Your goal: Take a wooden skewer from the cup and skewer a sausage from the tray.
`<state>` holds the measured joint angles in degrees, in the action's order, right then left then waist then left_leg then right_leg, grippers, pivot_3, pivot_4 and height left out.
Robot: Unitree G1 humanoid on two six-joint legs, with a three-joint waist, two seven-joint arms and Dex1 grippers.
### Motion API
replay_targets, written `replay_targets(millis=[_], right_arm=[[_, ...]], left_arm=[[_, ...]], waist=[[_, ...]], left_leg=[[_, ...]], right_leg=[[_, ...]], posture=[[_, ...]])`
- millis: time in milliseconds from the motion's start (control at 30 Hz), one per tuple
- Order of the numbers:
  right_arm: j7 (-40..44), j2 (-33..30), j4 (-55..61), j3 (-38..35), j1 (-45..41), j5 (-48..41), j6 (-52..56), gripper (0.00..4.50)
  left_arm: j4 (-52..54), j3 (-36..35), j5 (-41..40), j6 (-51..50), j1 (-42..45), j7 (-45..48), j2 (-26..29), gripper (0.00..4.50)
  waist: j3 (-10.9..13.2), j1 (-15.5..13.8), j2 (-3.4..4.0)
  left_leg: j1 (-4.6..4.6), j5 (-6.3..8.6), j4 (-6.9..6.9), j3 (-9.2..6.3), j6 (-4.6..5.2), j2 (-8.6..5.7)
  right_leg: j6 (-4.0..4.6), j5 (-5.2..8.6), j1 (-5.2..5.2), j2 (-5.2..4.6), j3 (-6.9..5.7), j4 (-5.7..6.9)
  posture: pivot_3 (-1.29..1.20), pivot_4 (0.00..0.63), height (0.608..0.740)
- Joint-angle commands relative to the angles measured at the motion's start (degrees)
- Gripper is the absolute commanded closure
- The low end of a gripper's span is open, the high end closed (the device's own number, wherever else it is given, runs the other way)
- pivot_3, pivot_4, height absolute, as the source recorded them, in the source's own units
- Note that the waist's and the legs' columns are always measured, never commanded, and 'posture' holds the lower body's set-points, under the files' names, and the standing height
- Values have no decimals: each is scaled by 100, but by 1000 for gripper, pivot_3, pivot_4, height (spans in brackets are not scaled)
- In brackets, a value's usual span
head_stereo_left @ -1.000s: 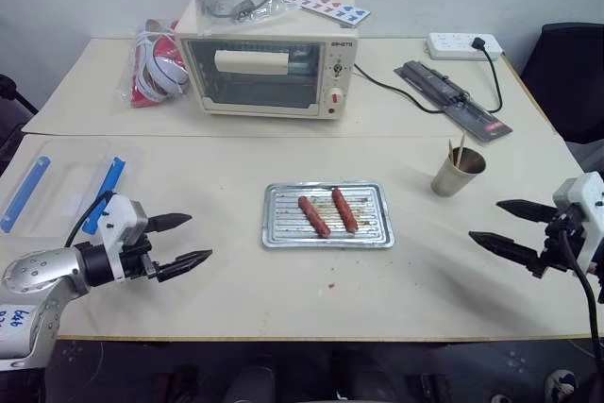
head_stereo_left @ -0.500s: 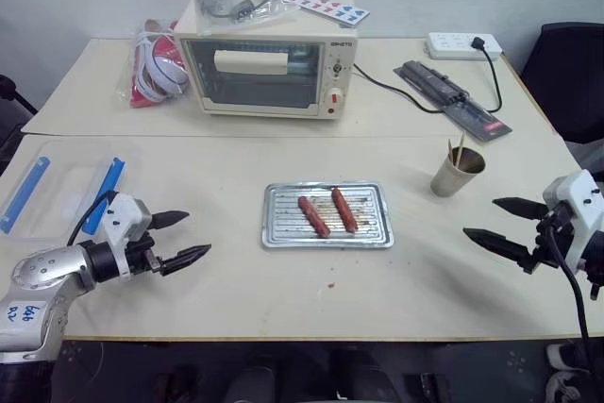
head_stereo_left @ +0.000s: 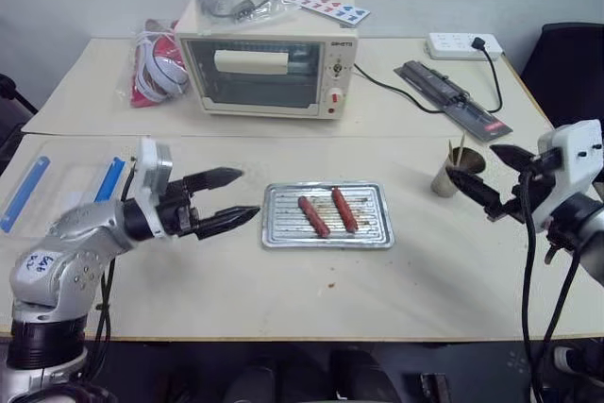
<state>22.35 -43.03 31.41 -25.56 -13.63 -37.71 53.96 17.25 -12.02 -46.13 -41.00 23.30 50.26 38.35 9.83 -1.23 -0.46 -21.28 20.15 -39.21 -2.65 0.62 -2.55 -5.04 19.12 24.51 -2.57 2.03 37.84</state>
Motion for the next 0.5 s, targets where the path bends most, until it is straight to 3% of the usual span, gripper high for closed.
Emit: replay_targets(millis=[33,233,500], right_arm=[[-274,66,-295,384,-367,356,-163,0],[-345,288,-1045,969,-925,883,-644,0],[-293,595,-1627,1204,-1304,1145,-1062,0]], left_arm=[[97,480,106,35,436,36,-128,21],[-62,1193,586,370,816,240,-388,21],[-185,1321,797,466,1121,153,-608,21]], waist=[[0,8,0],[0,77,0],[0,142,0]], left_leg=[[0,0,0,2,0,-1],[0,-2,2,4,-2,0],[-1,-3,2,3,-3,1]], right_leg=[[0,0,1,0,2,0],[0,0,6,3,2,3],[0,0,8,3,2,9]], posture=[[0,150,740],[0,150,740],[0,150,740]])
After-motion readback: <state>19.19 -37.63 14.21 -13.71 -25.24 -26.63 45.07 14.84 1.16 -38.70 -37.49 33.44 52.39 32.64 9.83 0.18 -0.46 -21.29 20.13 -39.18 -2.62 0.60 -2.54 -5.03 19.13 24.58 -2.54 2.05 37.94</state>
